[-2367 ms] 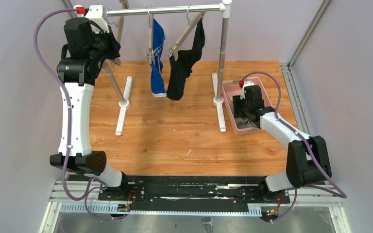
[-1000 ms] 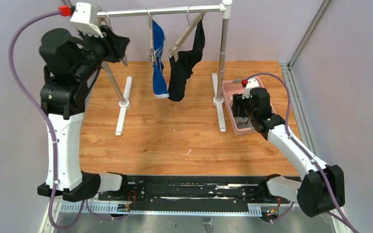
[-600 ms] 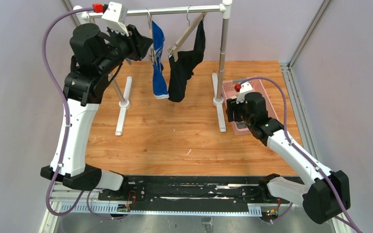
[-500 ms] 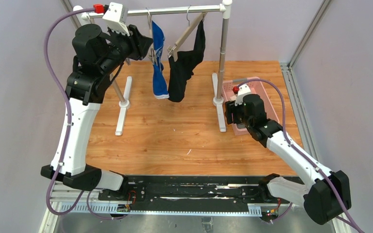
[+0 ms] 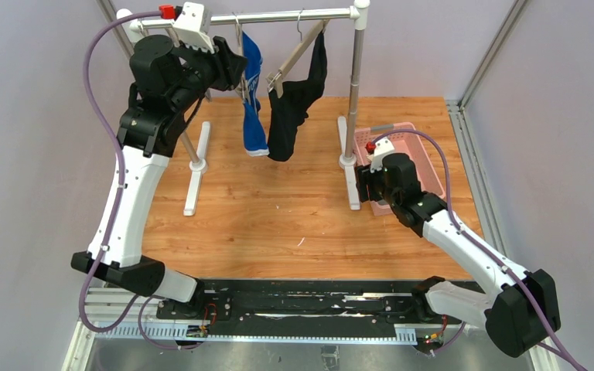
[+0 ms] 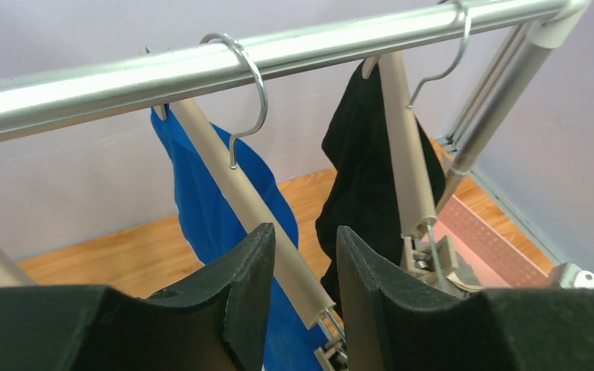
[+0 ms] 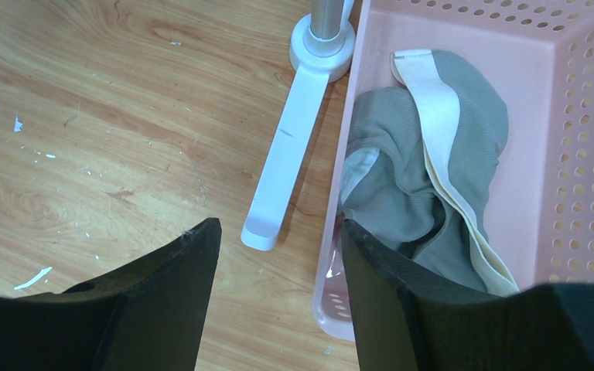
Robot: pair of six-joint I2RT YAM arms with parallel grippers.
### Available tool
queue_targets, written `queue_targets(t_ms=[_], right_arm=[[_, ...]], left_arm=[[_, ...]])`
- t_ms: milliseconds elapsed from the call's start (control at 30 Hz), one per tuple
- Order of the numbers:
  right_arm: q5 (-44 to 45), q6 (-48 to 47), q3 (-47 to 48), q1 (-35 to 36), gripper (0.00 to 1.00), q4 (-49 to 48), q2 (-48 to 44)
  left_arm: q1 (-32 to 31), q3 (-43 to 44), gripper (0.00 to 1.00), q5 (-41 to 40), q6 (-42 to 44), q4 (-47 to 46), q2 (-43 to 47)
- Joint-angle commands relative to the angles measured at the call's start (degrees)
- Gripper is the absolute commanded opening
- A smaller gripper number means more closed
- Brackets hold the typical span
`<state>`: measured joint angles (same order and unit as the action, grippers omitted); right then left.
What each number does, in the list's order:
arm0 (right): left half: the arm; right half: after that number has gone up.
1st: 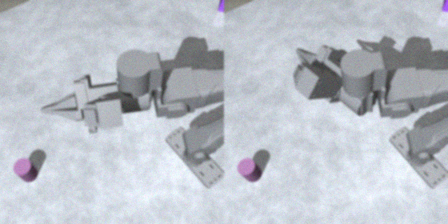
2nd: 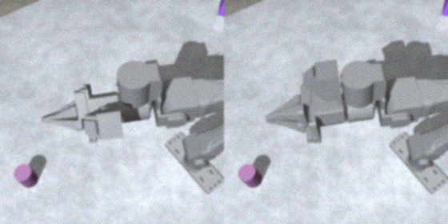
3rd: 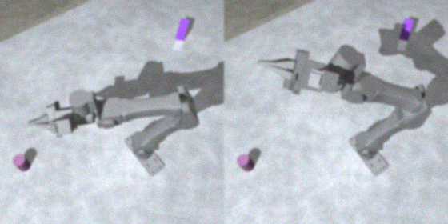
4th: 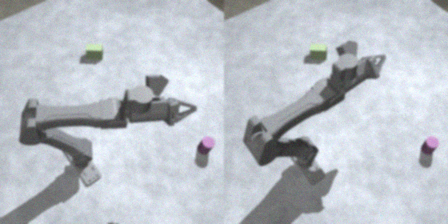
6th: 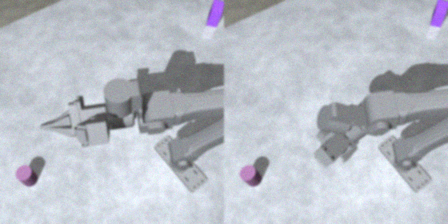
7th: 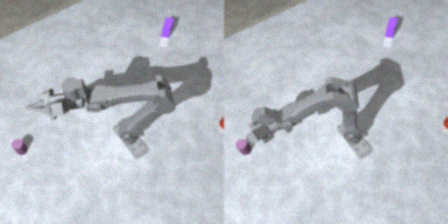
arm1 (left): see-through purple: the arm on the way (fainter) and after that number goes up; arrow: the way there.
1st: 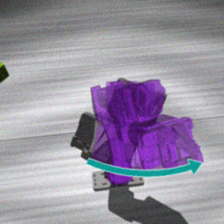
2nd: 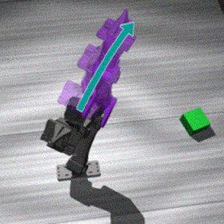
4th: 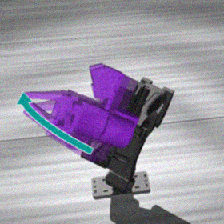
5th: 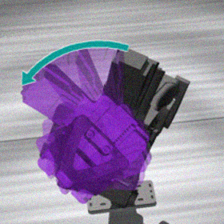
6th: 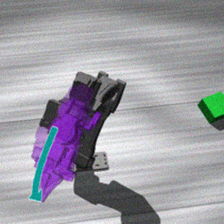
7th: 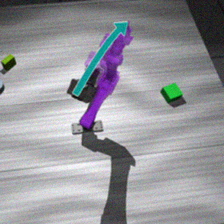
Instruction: Remove the underwear clipped to the hanger
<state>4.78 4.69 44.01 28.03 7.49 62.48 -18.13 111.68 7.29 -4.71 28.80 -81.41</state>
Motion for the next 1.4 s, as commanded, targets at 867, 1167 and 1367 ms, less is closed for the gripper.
queue_targets(t_ms=[867,1167,1367], right_arm=[[0.6,-2.0,-1.1,1.9,0.6,-1.9,-0.3],[0.7,-1.9,-1.7,1.9,0.6,-2.3,-0.4],[1.0,-1.8,-2.7,2.0,0.6,-2.7,-1.2]], left_arm=[[-0.3,0.9,0.33,-7.9,3.9,2.0,-6.2],[-0.3,1.5,0.0,-7.3,4.5,2.9,-7.4],[-0.3,1.5,0.0,-7.8,4.7,0.8,-6.5]])
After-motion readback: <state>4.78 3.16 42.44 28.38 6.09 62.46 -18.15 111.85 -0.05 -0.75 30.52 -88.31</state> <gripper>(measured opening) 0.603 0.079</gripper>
